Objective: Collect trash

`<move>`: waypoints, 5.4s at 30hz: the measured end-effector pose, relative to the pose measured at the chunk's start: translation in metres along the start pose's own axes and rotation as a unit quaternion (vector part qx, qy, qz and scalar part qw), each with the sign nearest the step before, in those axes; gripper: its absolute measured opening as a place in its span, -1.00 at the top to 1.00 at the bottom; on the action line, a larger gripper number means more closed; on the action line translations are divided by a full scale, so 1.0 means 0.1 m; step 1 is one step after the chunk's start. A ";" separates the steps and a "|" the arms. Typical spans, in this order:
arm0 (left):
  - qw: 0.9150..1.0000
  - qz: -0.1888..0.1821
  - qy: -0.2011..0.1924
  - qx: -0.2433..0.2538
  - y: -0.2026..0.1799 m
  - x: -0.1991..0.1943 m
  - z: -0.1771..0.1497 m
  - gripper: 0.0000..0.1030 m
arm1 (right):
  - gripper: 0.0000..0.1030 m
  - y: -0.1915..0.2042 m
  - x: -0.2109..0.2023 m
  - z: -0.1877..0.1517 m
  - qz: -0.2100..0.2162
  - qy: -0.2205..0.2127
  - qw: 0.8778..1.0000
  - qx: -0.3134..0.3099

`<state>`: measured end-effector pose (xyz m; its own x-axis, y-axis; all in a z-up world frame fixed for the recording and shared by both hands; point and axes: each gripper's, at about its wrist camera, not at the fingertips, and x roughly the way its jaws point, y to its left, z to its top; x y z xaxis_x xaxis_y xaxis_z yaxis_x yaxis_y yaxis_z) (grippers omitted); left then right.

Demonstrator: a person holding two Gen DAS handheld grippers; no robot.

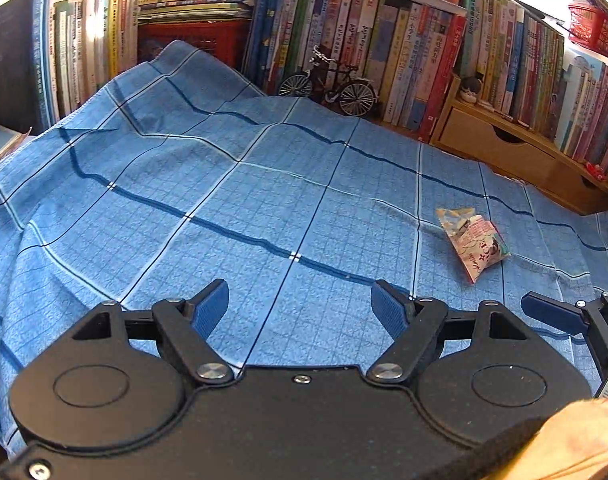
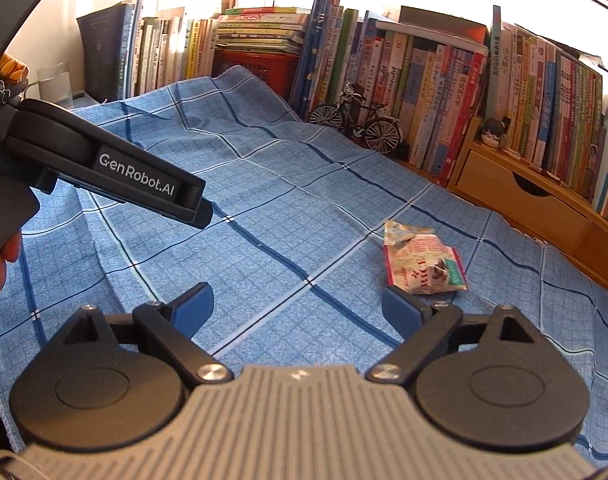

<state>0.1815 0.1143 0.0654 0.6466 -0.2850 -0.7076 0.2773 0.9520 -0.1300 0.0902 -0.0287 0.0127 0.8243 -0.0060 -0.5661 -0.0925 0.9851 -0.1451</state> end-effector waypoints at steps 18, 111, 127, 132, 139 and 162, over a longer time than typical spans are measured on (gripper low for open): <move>0.995 -0.086 0.023 0.035 -0.91 0.74 0.66 -0.50 | -1.00 -0.77 0.30 0.02 -0.078 0.030 0.995 0.045; 0.990 -0.064 0.079 -0.098 -0.26 0.56 0.30 0.14 | -0.31 -0.82 0.64 0.16 -0.039 0.002 0.996 0.080; 0.996 -0.030 0.087 -0.019 -0.66 1.02 0.26 -0.39 | -0.31 -0.86 0.11 -0.02 -0.067 -0.001 0.997 0.050; 0.997 -0.026 0.069 0.038 -0.80 1.03 0.25 0.27 | -0.31 -0.90 0.04 -0.08 -0.076 0.007 0.996 0.050; 0.997 -0.035 0.055 0.036 -0.79 0.92 0.20 0.48 | -0.31 -0.89 0.05 -0.05 -0.072 0.001 0.996 0.049; 0.997 -0.007 0.068 0.022 -0.60 0.94 0.17 0.16 | -0.31 -0.70 0.06 0.00 -0.037 -0.009 0.999 0.030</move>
<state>0.2378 0.0282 0.0190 0.5411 -0.2781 -0.7937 0.3185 0.9412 -0.1126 0.1018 -0.0979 0.0190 0.8380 -0.0774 -0.5401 0.0028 0.9905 -0.1376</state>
